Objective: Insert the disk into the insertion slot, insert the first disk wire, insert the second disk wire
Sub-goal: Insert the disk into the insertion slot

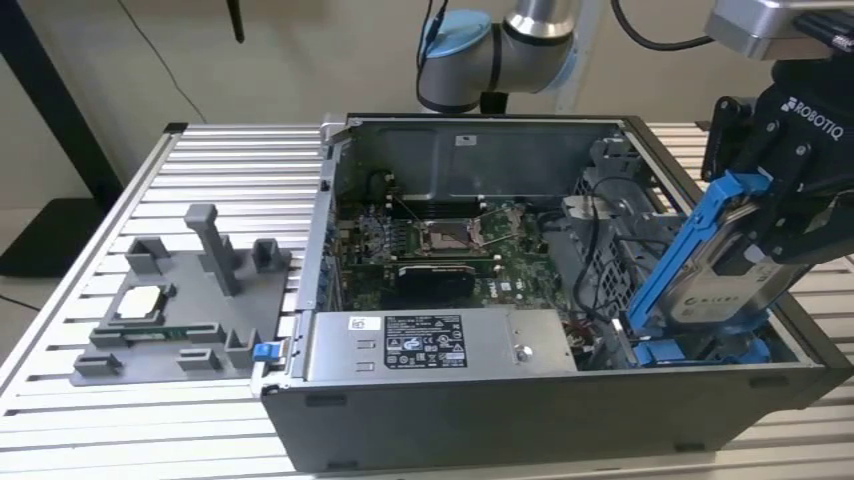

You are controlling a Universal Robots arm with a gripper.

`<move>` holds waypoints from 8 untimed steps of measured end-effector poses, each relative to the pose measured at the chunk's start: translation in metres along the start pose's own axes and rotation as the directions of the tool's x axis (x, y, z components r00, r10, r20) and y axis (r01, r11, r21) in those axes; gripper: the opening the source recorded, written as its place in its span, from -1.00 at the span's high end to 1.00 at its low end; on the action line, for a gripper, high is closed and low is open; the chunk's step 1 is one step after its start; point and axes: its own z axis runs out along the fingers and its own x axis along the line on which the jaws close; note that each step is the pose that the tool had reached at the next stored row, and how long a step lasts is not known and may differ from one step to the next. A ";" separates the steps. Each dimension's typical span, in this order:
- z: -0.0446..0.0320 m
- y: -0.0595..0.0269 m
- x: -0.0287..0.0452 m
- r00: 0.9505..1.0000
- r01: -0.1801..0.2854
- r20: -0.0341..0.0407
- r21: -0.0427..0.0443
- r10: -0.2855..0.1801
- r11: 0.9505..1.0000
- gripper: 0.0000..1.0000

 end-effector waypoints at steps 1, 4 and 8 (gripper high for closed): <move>0.0010 -0.0001 0.0000 1.000 0.000 0.000 0.000 0.000 1.000 1.00; 0.0039 -0.0003 0.0000 1.000 0.000 0.000 0.001 0.000 1.000 1.00; 0.0072 -0.0005 -0.0001 1.000 0.000 0.000 0.002 0.000 1.000 1.00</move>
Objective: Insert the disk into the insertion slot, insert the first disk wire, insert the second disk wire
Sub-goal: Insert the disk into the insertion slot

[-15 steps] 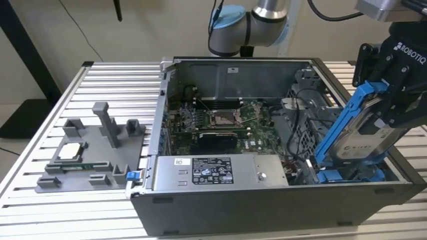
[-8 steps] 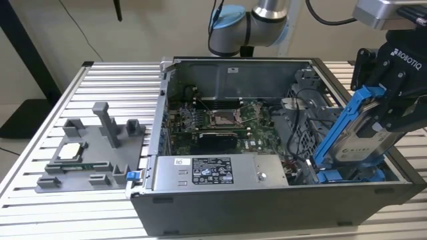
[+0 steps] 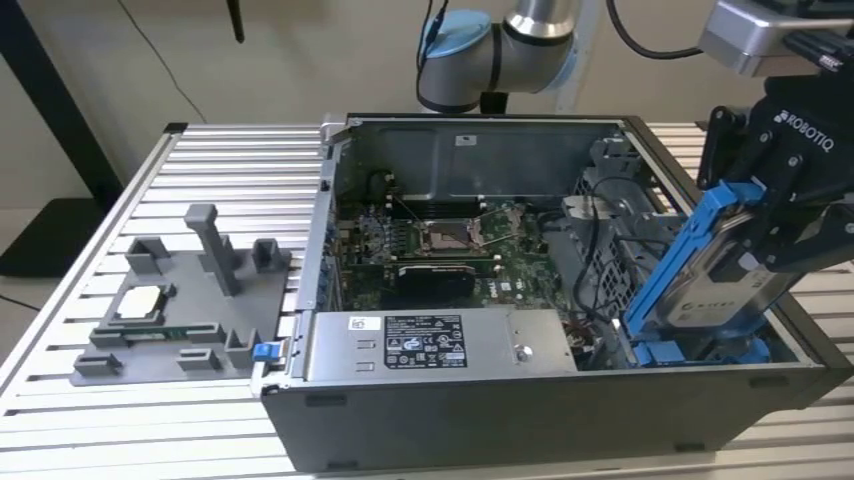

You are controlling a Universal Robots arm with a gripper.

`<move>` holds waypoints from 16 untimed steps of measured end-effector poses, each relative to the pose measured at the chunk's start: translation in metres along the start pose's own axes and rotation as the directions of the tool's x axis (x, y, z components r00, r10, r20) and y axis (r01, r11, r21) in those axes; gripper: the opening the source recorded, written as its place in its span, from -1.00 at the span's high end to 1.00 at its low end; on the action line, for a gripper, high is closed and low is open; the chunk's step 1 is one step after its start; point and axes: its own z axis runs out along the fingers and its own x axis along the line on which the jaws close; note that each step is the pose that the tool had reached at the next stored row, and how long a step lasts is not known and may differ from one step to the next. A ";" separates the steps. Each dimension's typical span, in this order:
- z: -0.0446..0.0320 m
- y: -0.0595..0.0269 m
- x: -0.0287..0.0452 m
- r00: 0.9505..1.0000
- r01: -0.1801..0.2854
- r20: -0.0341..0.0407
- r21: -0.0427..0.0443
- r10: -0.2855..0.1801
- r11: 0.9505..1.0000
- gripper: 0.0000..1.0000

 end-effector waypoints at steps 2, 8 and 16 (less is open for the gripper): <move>0.0014 -0.0001 0.0000 1.000 0.000 0.000 0.001 0.000 1.000 1.00; 0.0055 -0.0003 -0.0001 1.000 0.000 0.000 0.003 0.000 1.000 1.00; 0.0095 -0.0004 -0.0026 1.000 0.000 0.001 0.005 0.000 1.000 1.00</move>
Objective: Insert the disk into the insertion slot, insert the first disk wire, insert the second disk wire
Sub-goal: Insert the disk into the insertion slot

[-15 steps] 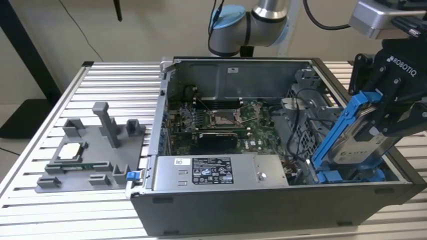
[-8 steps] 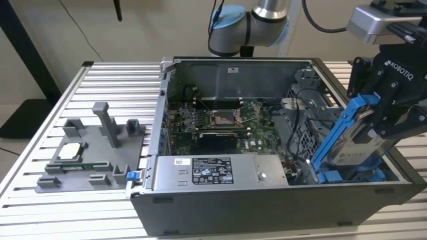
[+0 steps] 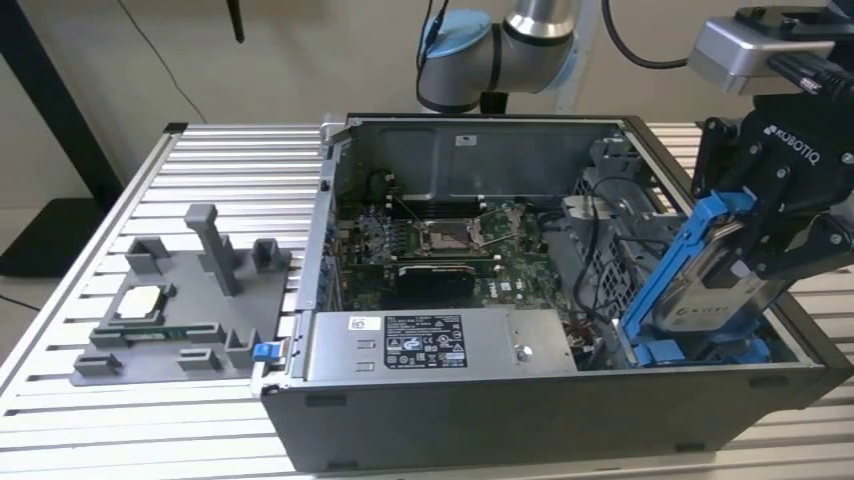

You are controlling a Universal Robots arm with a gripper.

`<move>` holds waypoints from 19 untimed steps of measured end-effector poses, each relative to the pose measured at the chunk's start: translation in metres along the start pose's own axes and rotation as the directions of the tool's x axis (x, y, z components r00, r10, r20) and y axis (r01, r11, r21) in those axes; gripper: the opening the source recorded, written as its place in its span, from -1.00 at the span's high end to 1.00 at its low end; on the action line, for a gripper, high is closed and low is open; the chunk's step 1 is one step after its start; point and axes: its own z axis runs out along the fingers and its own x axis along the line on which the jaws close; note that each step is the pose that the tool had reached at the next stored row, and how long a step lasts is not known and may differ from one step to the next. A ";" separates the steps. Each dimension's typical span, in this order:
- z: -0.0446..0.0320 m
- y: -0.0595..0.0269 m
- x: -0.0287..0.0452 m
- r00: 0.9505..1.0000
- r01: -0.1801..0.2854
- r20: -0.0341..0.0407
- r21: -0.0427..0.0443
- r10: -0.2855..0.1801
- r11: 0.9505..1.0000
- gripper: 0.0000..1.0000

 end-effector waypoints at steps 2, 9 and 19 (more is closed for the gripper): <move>0.0017 -0.0001 -0.0006 1.000 0.000 0.001 0.000 0.000 1.000 1.00; 0.0098 -0.0003 -0.0011 1.000 0.000 0.007 0.000 0.000 1.000 1.00; 0.0148 -0.0004 -0.0013 1.000 0.000 0.013 0.000 0.000 1.000 1.00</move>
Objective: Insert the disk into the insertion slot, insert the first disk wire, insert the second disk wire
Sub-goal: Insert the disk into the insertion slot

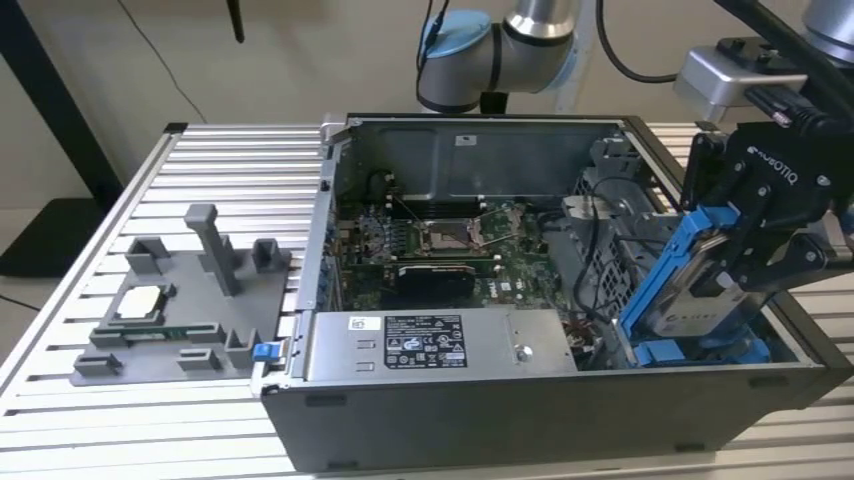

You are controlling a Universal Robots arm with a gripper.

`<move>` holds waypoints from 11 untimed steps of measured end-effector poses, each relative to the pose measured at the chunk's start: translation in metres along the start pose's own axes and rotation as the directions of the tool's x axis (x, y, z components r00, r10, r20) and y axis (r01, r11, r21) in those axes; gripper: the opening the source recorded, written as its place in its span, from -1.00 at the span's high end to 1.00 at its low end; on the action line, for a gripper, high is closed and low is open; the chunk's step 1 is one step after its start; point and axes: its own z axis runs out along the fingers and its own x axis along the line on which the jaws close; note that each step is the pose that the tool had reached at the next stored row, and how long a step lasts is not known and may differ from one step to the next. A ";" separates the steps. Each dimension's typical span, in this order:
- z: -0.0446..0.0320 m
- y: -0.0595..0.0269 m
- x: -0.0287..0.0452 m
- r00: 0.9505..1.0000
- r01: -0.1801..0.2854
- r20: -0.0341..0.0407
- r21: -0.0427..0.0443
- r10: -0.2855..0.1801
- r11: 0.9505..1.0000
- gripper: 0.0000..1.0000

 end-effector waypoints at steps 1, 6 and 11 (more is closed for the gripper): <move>0.0000 0.0000 0.0000 1.000 0.000 0.000 0.000 0.000 1.000 1.00; 0.0000 0.0000 0.0000 1.000 0.000 0.000 0.000 0.000 1.000 1.00; 0.0000 0.0000 0.0000 1.000 0.000 0.000 0.000 0.000 1.000 -1.00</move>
